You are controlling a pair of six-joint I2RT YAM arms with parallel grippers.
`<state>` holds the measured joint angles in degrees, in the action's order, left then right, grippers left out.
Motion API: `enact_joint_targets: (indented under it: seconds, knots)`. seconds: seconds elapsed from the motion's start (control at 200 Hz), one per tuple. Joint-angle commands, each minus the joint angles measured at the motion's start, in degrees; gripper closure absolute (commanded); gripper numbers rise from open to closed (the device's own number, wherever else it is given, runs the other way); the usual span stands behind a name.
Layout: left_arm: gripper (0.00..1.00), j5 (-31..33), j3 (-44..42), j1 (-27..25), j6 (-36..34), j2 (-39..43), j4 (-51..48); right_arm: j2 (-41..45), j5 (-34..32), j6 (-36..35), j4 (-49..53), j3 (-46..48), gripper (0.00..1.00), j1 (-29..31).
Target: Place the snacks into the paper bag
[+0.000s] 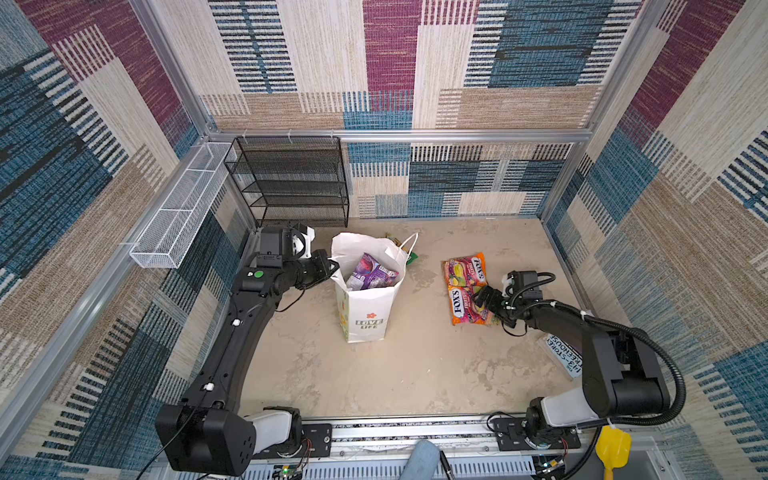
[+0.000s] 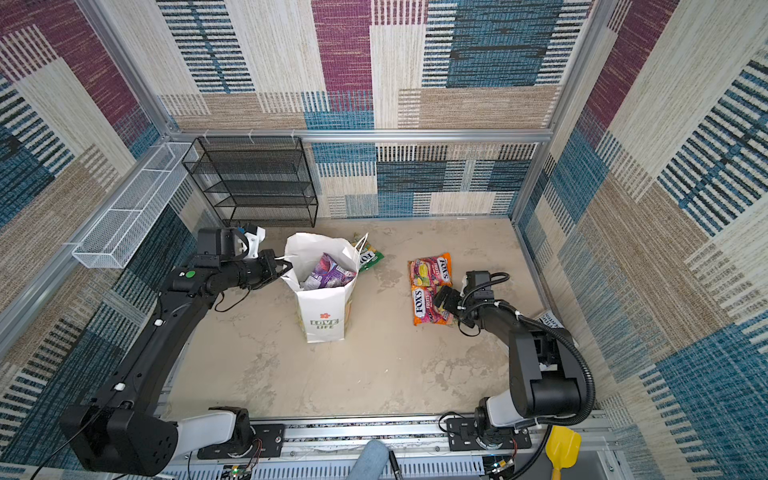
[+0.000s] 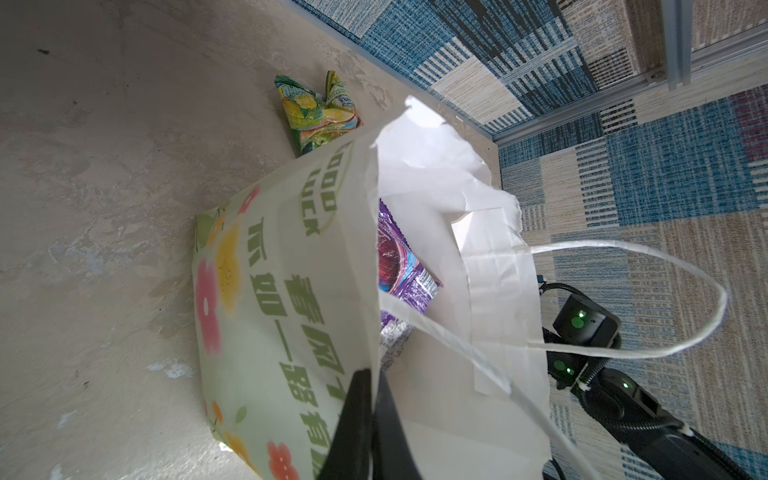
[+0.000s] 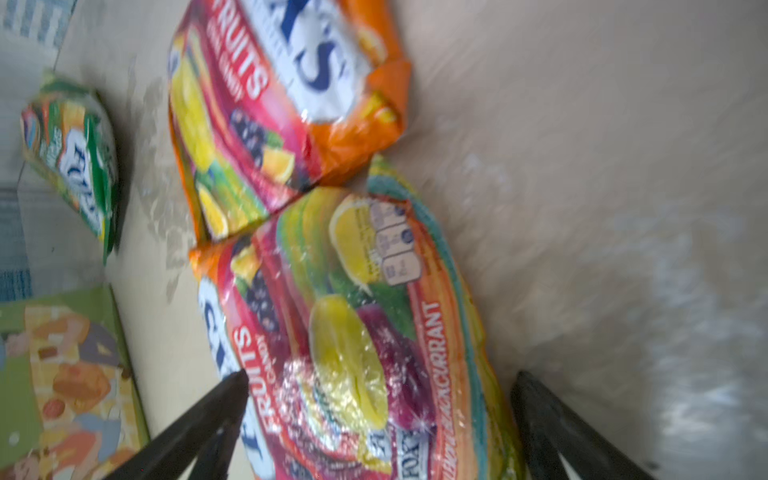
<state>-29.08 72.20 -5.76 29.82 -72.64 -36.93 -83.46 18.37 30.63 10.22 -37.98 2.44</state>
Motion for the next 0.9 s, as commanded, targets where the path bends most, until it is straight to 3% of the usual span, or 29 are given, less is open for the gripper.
enact_joint_targets:
  seconds: [0.0, 0.12, 0.521, 0.891]
  knots:
    - [1.0, -1.6, 0.0, 0.0, 0.3, 0.1, 2.0, 1.3, -0.1, 0.5, 2.0, 1.7, 0.0, 0.6]
    - [1.0, -1.8, -0.1, 0.0, 0.4, 0.2, 2.1, -0.5, -1.4, -0.4, 1.9, 2.0, 0.06, 0.6]
    - [1.0, -1.6, 0.0, 0.0, 0.3, 0.5, 2.1, -6.7, -2.0, -0.7, -1.5, 2.8, 0.54, 1.3]
    - [1.0, -1.7, -0.1, 0.1, 0.3, 0.7, 2.2, -6.3, -0.3, 0.7, -3.4, 3.1, 0.98, 1.3]
